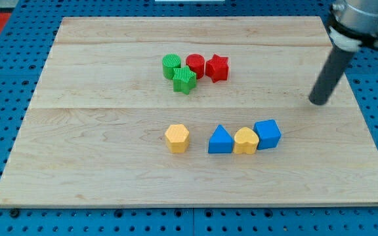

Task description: Move the red star and green circle to the left side of the board

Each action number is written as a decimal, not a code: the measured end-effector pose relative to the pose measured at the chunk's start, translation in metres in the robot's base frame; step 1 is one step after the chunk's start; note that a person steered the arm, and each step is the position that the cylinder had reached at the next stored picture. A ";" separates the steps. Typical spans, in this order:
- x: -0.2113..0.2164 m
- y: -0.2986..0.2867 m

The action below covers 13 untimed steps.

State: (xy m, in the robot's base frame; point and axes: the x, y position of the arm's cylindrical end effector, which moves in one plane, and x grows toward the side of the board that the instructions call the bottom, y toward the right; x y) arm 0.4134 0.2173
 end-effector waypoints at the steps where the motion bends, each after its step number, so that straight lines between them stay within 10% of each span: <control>1: -0.027 -0.009; 9: -0.042 -0.316; 13: -0.149 -0.383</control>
State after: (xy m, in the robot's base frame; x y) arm 0.2640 -0.1655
